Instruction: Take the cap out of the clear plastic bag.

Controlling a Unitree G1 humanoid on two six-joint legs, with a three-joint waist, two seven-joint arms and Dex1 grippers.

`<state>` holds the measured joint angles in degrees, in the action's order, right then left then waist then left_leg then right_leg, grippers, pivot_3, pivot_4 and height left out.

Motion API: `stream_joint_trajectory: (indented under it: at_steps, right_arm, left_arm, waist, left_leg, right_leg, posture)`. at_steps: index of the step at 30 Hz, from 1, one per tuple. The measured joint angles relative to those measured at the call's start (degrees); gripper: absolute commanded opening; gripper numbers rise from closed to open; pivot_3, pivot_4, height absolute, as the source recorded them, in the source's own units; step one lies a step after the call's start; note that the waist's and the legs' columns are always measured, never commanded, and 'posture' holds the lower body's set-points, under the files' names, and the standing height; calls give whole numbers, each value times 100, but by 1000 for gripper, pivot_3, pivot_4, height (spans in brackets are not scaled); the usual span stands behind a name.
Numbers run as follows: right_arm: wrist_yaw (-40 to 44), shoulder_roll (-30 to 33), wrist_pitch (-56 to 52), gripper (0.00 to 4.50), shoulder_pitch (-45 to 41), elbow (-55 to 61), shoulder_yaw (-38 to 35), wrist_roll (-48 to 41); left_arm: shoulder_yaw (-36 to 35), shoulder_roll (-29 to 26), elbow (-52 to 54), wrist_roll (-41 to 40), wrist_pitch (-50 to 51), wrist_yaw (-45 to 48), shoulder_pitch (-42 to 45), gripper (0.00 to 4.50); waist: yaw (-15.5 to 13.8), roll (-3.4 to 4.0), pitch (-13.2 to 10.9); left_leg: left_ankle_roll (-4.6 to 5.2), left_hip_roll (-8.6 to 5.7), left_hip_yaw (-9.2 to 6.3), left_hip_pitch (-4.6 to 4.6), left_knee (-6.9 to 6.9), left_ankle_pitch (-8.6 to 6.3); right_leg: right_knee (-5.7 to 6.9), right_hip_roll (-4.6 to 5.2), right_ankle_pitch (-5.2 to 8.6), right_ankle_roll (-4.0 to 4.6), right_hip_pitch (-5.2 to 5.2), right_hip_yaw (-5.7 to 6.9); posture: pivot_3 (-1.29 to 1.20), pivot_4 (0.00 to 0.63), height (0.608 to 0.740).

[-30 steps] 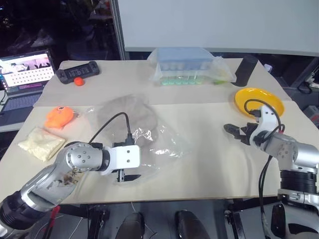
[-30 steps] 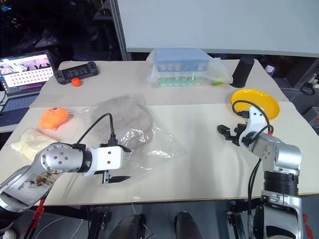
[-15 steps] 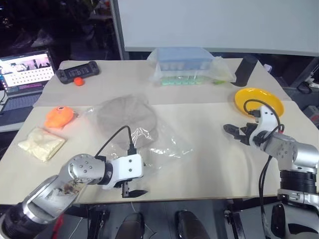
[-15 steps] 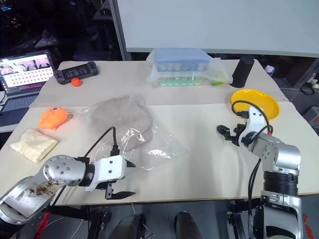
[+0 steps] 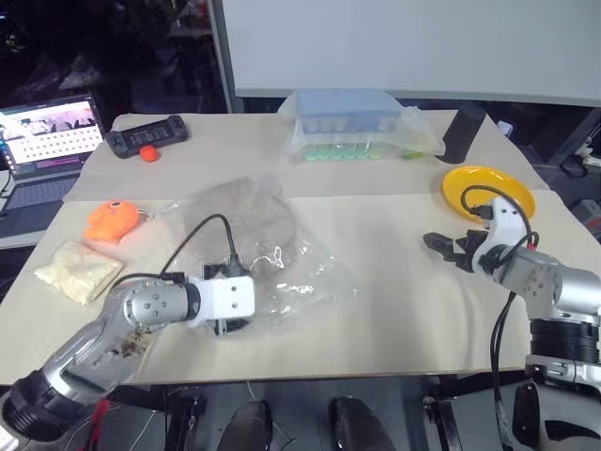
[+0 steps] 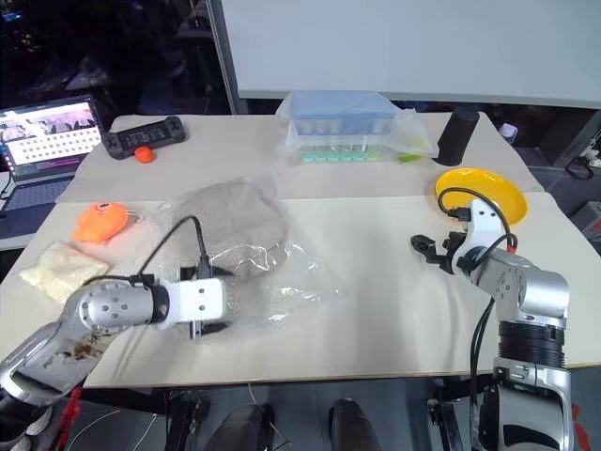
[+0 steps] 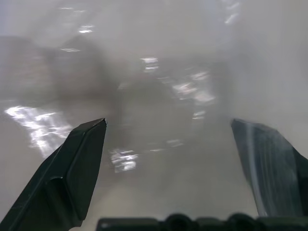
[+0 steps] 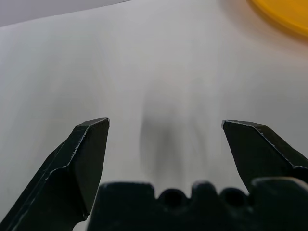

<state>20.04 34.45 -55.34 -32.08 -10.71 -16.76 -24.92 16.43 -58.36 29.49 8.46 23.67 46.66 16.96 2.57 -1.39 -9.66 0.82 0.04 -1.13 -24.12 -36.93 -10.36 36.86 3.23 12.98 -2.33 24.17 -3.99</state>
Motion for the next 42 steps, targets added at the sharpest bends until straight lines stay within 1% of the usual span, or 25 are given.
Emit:
stream_joint_trajectory:
  at_steps: [3, 6, 9, 13, 15, 17, 18, 19, 20, 23, 26, 32, 35, 38, 39, 42]
  right_arm:
    - [5, -3, 8, 4500, -35, -29, 9, 14]
    - [8, -11, 16, 4500, -52, -35, 18, 19]
    - [19, -24, 18, 4500, -56, -45, 26, 19]
    - [25, -23, 18, 4500, -60, -46, 25, 20]
    - [22, -23, 19, 4500, -60, -46, 25, 21]
    - [19, -25, 19, 4500, -60, -46, 24, 26]
    - [17, -25, 19, 4500, -60, -46, 24, 27]
    - [13, -30, 20, 4500, -59, -46, 23, 27]
    - [9, -46, 22, 4500, -60, -46, 23, 29]
    - [-2, -121, 27, 4500, -60, -46, 24, 43]
    - [-8, -173, 34, 4500, -60, -48, 26, 59]
    - [15, -293, -5, 4500, -60, 0, 23, 5]
    - [131, -475, -438, 4500, -47, 397, -68, -395]
    - [260, -704, -945, 4500, -25, 1139, -225, -1040]
    - [237, -809, -1193, 4500, 1, 1486, -365, -1308]
    - [165, -1050, -1564, 4500, 53, 2186, -484, -1816]
  left_arm:
    - [-126, -190, -561, 569, -819, -296, 127, 4420]
    - [-258, -234, -1046, 835, -1311, -451, 180, 4420]
    - [-387, -142, -1282, 905, -1540, -464, 250, 4420]
    - [-434, 123, -1253, 855, -1588, -416, 209, 4420]
    - [-487, 341, -1134, 703, -1474, -334, 36, 3892]
    - [-500, 521, -1041, 601, -1313, -261, -52, 3264]
    - [-511, 582, -977, 550, -1245, -229, -81, 2819]
    - [-511, 666, -892, 478, -1145, -180, -96, 2536]
    - [-511, 726, -844, 462, -1074, -151, -94, 2054]
    - [-535, 1023, -727, 296, -763, -100, 59, 1023]
    - [-586, 1135, -648, 247, -622, -102, 242, 40]
    - [-663, 1195, -644, 435, -538, -276, 513, 40]
    - [-671, 1282, -646, 501, -384, -360, 531, 40]
    - [-673, 1720, -644, 476, -55, -507, 627, 40]
    - [-648, 2013, -649, 468, 153, -594, 744, 40]
    - [-595, 2638, -677, 364, 560, -753, 999, 40]
  waist:
    - [8, 0, 0]
    - [-1, 0, 0]
    - [-4, 0, 0]
    - [-10, 0, 0]
    - [-8, 0, 0]
    - [2, 0, 0]
    - [4, 0, 0]
    - [3, 0, 0]
    - [2, 0, 0]
    - [-4, 0, 0]
    - [-6, 0, 0]
    - [15, 0, 0]
    - [17, 0, 0]
    - [-6, 0, 0]
    - [-28, 0, 0]
    - [-59, -2, 1]
  left_leg:
    - [0, 0, 1, -1, 3, 0]
    - [0, 0, 1, -4, 5, 0]
    - [0, -4, 2, -6, 4, 0]
    - [0, -5, 1, -8, 4, 0]
    - [0, -5, 1, -8, 4, 0]
    - [0, -5, 1, -7, 4, 0]
    - [0, -4, 1, -6, 4, 0]
    - [0, -4, 1, -6, 4, 0]
    - [0, -5, 1, -5, 3, 0]
    - [0, -5, 0, -6, 2, 0]
    - [0, -7, -1, -8, 2, 0]
    - [0, -7, -1, -4, 2, 0]
    - [0, -5, -3, -5, 2, 0]
    - [0, -6, -8, -8, -1, 0]
    - [0, -8, -11, -10, -3, 0]
    - [0, -9, -17, -15, -9, 0]
  right_leg:
    - [-2, 1, -5, 8, 3, -1]
    - [-2, 2, -6, 10, 5, 0]
    - [-3, 8, -6, 9, 5, 1]
    - [-4, 10, -6, 8, 5, 1]
    - [-2, 10, -6, 8, 6, 1]
    - [0, 9, -6, 8, 6, 1]
    - [1, 10, -6, 8, 5, 0]
    - [1, 9, -6, 8, 4, 1]
    - [2, 9, -6, 8, 4, 0]
    - [1, 8, -7, 7, 3, 1]
    - [1, 9, -6, 7, 5, 1]
    - [3, 8, -7, 7, 3, 0]
    - [6, 7, -7, 7, 5, 0]
    - [6, 8, -7, 5, 2, 4]
    - [6, 10, -8, 4, 1, 7]
    - [5, 12, -8, 1, -1, 13]
  posture:
    - [0, 150, 740]
    - [0, 150, 740]
    - [0, 150, 740]
    - [0, 150, 740]
    - [0, 150, 740]
    - [0, 150, 740]
    - [0, 150, 740]
    - [0, 150, 740]
    - [0, 150, 740]
    - [0, 150, 740]
    - [0, 150, 740]
    - [0, 150, 740]
    - [0, 150, 740]
    - [0, 150, 740]
    - [0, 150, 740]
    - [0, 150, 740]
